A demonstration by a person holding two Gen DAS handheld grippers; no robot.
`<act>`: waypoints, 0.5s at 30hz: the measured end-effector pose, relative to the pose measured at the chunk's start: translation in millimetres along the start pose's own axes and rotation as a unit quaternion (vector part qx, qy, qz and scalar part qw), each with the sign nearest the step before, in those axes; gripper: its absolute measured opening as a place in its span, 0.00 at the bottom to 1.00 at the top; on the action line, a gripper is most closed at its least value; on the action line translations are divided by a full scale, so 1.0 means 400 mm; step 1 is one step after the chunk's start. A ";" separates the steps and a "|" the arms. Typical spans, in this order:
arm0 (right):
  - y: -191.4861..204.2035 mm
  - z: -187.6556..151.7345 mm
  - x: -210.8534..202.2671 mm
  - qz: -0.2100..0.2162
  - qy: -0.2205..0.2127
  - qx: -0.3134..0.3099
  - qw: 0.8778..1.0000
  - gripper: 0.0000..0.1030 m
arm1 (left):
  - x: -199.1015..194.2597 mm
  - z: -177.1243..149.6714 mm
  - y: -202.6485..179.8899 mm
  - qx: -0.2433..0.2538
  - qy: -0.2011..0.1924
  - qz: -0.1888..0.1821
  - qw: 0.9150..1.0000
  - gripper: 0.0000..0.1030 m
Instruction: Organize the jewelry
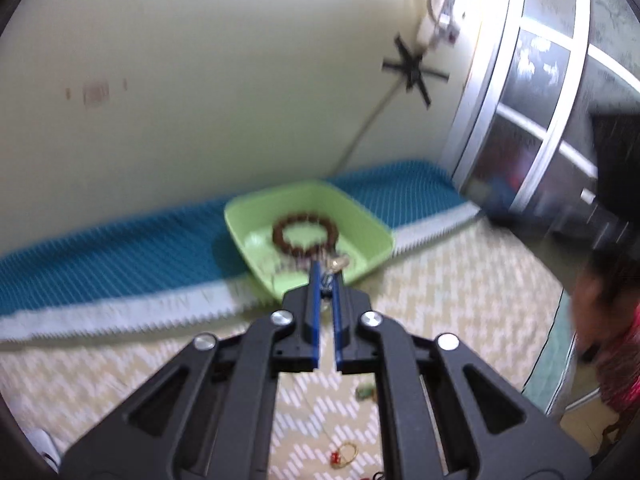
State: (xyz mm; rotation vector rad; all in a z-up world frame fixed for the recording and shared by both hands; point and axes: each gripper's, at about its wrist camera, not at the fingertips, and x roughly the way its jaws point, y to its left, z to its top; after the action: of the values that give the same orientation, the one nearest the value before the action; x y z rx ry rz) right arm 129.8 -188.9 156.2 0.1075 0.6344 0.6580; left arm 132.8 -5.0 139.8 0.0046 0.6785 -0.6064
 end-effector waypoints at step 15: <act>-0.093 0.003 0.156 -0.024 0.015 0.044 0.999 0.23 | -0.068 0.272 -0.133 0.054 -0.051 -0.006 0.997 0.05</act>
State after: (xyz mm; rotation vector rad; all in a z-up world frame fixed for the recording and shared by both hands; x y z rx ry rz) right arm 188.6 -180.8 114.3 0.1632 0.6931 0.5858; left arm 152.2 -56.2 251.3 0.0704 0.5460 -0.6495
